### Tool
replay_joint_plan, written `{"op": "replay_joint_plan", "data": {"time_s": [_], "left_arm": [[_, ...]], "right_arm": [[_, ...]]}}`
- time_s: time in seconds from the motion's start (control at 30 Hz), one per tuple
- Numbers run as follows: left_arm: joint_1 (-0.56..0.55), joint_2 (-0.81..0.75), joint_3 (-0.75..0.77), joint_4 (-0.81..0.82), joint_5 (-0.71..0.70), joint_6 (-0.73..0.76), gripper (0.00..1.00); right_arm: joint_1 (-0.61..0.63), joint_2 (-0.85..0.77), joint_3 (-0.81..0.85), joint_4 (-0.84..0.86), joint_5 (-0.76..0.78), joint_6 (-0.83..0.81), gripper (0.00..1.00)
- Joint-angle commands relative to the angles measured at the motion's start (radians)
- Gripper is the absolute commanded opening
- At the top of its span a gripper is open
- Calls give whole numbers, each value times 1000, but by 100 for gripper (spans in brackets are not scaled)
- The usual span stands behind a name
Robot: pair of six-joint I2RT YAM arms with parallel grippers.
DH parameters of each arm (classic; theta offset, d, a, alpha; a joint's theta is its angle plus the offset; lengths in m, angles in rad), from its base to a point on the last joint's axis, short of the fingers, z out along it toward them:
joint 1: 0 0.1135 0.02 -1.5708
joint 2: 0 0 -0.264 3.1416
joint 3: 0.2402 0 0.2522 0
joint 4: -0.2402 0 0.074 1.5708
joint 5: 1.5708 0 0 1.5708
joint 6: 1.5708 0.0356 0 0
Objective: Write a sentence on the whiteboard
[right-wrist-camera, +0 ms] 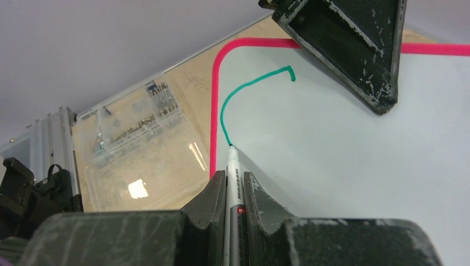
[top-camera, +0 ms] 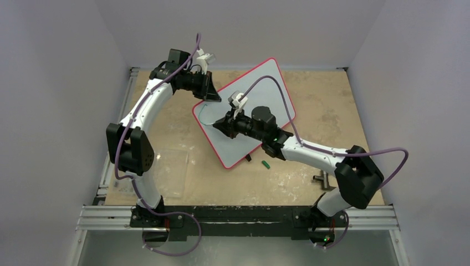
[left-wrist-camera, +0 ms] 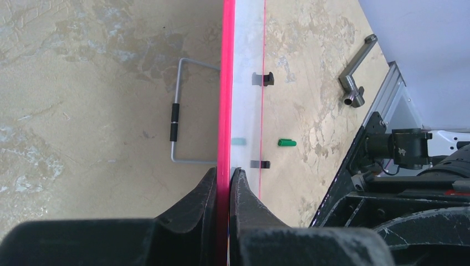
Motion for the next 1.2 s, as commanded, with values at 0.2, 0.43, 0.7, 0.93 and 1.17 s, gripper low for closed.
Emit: {"op": "replay_joint_plan", "data": {"time_s": [0.2, 0.43, 0.7, 0.93, 1.17], "left_arm": [[-17, -21, -20, -23, -212, 100, 0], [-20, -24, -24, -24, -215, 102, 0], [-20, -28, -25, -23, -217, 102, 0], [-20, -30, -25, -23, -217, 102, 0], [-22, -31, -28, -23, -217, 104, 0]], "right_arm": [[-5, -56, -17, -85, 191, -48, 0], [-5, -59, 70, -126, 228, -81, 0], [-5, -116, 74, -82, 124, -36, 0], [-12, -106, 77, -66, 170, -17, 0], [-14, -78, 98, -64, 196, -10, 0]]}}
